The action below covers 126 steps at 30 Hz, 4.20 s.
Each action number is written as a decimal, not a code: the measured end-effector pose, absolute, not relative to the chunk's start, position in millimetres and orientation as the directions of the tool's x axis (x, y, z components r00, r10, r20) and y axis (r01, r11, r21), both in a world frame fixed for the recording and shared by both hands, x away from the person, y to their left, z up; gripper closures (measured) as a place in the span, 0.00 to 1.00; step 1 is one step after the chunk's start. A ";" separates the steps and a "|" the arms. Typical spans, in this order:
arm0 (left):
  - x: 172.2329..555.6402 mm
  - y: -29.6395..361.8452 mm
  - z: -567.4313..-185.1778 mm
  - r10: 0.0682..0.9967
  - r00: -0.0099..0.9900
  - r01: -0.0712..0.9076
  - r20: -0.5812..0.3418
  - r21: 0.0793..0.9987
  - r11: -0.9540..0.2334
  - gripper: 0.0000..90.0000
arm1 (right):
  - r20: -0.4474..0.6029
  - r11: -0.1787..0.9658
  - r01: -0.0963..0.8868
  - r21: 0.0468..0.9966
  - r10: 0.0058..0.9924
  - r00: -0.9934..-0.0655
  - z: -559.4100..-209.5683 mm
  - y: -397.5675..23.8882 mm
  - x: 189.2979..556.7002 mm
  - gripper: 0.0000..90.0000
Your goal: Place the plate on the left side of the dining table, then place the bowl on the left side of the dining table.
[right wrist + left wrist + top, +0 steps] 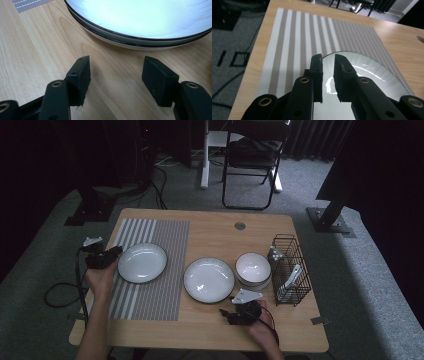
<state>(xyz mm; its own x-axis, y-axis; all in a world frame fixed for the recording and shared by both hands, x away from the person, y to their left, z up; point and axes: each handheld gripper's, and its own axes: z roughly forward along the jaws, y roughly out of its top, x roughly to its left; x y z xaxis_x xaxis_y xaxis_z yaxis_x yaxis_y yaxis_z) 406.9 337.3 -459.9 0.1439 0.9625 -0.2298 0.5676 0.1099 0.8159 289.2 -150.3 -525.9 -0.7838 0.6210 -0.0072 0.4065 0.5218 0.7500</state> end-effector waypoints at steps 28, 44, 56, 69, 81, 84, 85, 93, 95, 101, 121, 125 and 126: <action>383.2 263.8 -419.0 0.902 0.405 0.432 -0.150 0.901 -0.045 0.77 | -0.005 0.521 0.409 0.749 0.623 -0.783 -525.8 -150.3 289.1 0.43; 378.2 227.6 -405.8 0.848 0.516 0.390 -0.124 0.915 -0.103 0.76 | -0.005 0.521 0.409 0.749 0.623 -0.782 -525.8 -150.2 289.0 0.43; 382.1 182.0 -392.8 0.777 0.622 0.356 -0.099 0.919 -0.168 0.74 | -0.003 0.523 0.408 0.748 0.618 -0.786 -525.7 -149.6 289.9 0.43; 394.5 143.1 -382.5 0.671 0.730 0.346 -0.128 0.916 -0.202 0.72 | -0.003 0.525 0.406 0.748 0.614 -0.789 -525.7 -149.0 290.1 0.43; 408.9 103.9 -384.8 0.617 0.772 0.363 -0.154 0.903 -0.229 0.70 | -0.004 0.526 0.403 0.749 0.612 -0.791 -525.7 -149.0 290.0 0.43; 410.6 97.2 -386.0 0.610 0.777 0.366 -0.155 0.900 -0.237 0.70 | -0.004 0.526 0.403 0.749 0.611 -0.791 -525.8 -149.0 290.0 0.43; 411.3 93.8 -386.4 0.606 0.780 0.367 -0.156 0.898 -0.241 0.70 | -0.004 0.526 0.403 0.749 0.611 -0.791 -525.7 -149.0 290.0 0.43; 418.8 61.7 -391.4 0.559 0.810 0.382 -0.180 0.884 -0.269 0.68 | -0.005 0.527 0.402 0.749 0.611 -0.792 -525.7 -149.1 290.1 0.43; 420.0 54.4 -393.3 0.554 0.812 0.387 -0.186 0.881 -0.272 0.68 | -0.005 0.527 0.402 0.749 0.611 -0.792 -525.7 -149.0 290.1 0.43; 423.1 38.2 -401.0 0.554 0.811 0.400 -0.188 0.869 -0.292 0.68 | -0.005 0.528 0.401 0.749 0.609 -0.793 -525.8 -148.9 290.0 0.43; 426.9 -10.7 -432.5 0.531 0.824 0.449 -0.199 0.801 -0.396 0.67 | -0.005 0.530 0.398 0.749 0.605 -0.796 -525.8 -148.8 289.9 0.43; 427.8 -14.5 -436.5 0.529 0.823 0.461 -0.209 0.790 -0.405 0.69 | -0.007 0.532 0.395 0.749 0.604 -0.797 -525.9 -148.9 290.0 0.43; 428.8 -17.6 -439.0 0.533 0.819 0.474 -0.212 0.774 -0.421 0.69 | -0.008 0.531 0.396 0.749 0.604 -0.797 -525.9 -148.9 290.0 0.43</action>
<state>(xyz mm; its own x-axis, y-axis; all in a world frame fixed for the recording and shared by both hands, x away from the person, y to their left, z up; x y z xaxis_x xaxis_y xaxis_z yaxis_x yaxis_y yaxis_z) 428.8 -17.6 -439.0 0.8192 0.5329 -0.2118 0.4738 -0.4208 0.7736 290.0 -148.9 -525.9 -0.7969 0.6041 -0.0077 0.3956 0.5314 0.7491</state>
